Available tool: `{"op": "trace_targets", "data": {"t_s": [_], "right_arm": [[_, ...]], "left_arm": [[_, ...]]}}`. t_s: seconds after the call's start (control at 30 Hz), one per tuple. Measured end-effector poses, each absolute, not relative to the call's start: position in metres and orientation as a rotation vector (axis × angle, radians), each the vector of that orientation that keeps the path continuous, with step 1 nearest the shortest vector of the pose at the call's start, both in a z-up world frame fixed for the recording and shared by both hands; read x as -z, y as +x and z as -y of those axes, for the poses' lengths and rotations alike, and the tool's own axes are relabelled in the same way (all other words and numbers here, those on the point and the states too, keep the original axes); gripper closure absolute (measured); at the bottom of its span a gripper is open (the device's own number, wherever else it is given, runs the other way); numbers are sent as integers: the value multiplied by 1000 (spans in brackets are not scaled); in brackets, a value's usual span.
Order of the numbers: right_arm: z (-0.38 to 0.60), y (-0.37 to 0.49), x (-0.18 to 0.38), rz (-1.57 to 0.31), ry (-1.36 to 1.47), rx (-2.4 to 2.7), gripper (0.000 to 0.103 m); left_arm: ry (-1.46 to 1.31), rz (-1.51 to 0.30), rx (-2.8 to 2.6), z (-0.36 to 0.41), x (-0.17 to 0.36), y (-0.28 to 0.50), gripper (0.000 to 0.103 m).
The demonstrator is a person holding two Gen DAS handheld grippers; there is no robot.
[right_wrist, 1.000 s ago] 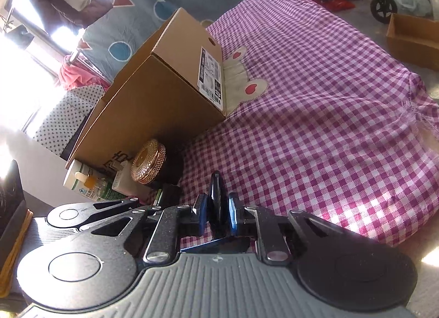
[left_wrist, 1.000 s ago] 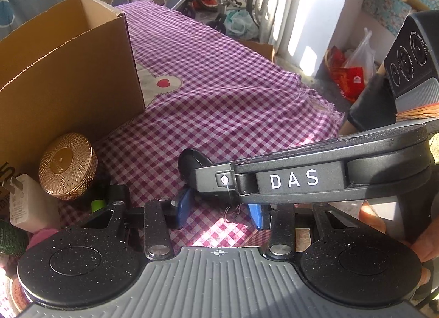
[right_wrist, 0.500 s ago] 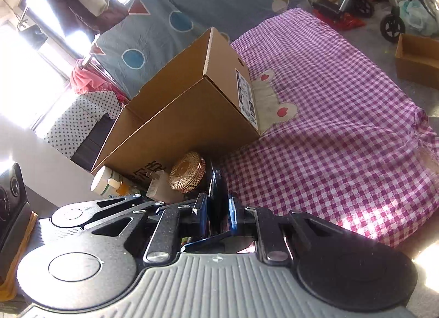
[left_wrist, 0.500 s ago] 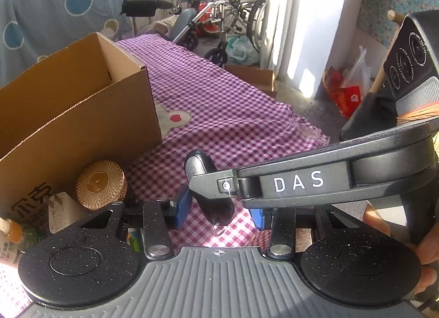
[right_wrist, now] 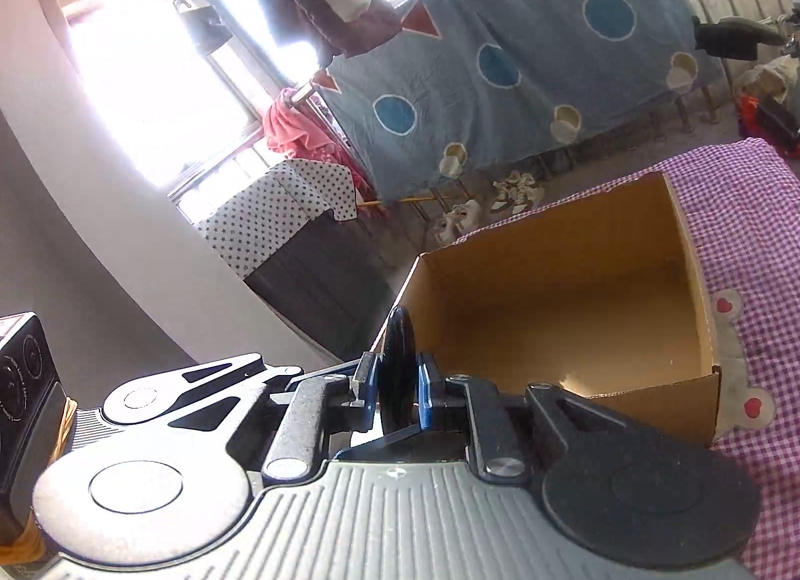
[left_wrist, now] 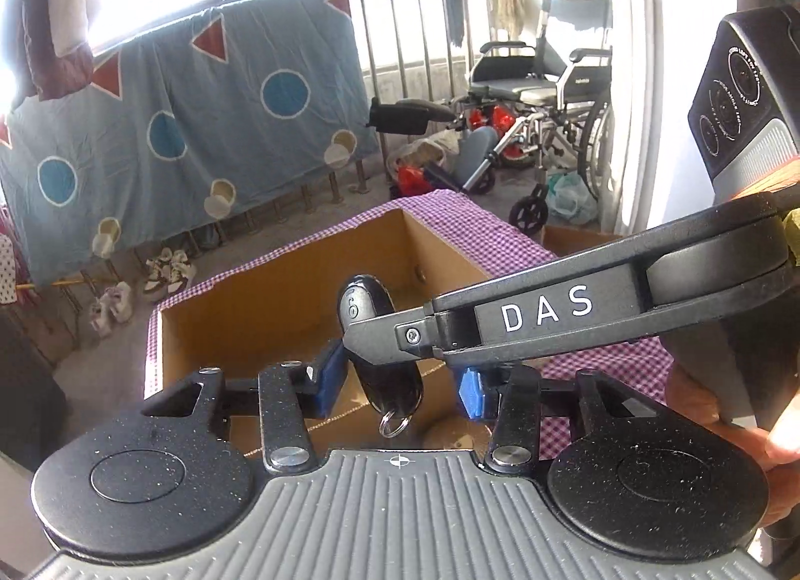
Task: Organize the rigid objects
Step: 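Carry the key fob with the right tool into the box and release, then return the right tool to the black cylinder and grasp it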
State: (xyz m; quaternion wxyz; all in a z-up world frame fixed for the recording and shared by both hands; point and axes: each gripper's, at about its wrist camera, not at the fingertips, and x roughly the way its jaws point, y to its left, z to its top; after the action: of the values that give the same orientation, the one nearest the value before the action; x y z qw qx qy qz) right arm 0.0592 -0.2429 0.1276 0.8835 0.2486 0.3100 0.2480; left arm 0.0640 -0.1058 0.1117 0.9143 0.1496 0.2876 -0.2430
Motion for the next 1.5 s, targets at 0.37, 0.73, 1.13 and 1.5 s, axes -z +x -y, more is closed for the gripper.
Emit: {"op": "trace_targets", "data": {"t_s": [0.37,0.73,1.13,1.5], "right_arm": [[212,230,-97,-973,642,-573,86],[177,322,-10,-1183,679,-465,86],[187,310,-10,-1175,680,-402,83],[278,130,-115,-868,656,-505,83]], "left_arm": [[251,-784,359,73,-96,174,55],[151,-815,300,31,-89,187,53],[69,-755,316,11,-106,162,53],[39,-687,501,25,-116,85,51]]}}
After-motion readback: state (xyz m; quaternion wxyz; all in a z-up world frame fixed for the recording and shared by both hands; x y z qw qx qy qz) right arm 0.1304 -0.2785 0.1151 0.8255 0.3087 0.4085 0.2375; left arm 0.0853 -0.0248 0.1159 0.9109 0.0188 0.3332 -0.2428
